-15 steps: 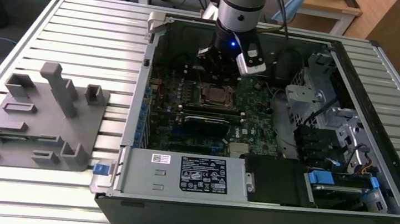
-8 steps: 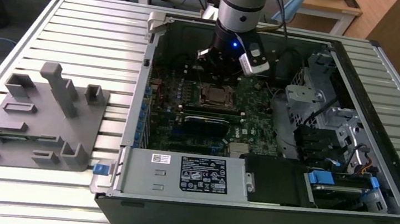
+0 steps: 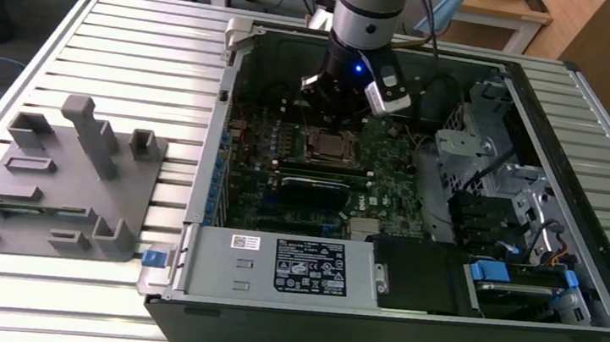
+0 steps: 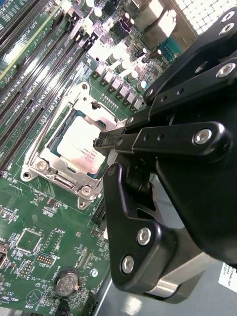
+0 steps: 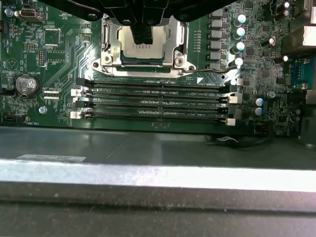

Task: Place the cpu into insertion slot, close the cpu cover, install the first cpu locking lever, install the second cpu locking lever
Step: 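Close the cpu cover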

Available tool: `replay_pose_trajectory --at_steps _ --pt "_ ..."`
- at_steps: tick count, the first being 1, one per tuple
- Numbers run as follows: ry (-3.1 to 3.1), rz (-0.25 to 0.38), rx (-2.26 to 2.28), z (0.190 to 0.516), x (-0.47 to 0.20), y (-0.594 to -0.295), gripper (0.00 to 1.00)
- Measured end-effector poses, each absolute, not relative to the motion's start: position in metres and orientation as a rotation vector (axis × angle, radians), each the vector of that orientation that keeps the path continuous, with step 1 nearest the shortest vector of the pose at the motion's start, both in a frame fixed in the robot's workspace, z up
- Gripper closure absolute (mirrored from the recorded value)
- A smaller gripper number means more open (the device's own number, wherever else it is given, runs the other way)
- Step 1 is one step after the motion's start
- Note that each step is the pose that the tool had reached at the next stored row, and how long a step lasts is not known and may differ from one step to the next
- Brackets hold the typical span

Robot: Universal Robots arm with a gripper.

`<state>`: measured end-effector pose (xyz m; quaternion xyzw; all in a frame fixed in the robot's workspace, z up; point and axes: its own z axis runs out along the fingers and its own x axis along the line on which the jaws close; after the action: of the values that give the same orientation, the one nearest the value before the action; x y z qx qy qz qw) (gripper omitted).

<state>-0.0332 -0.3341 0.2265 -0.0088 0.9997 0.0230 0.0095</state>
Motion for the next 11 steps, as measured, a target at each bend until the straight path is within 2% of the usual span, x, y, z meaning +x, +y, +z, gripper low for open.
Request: replay_pose_trajectory --at_steps 11 --pt "3.122 0.068 -0.028 0.2246 -0.0373 -0.336 0.89"
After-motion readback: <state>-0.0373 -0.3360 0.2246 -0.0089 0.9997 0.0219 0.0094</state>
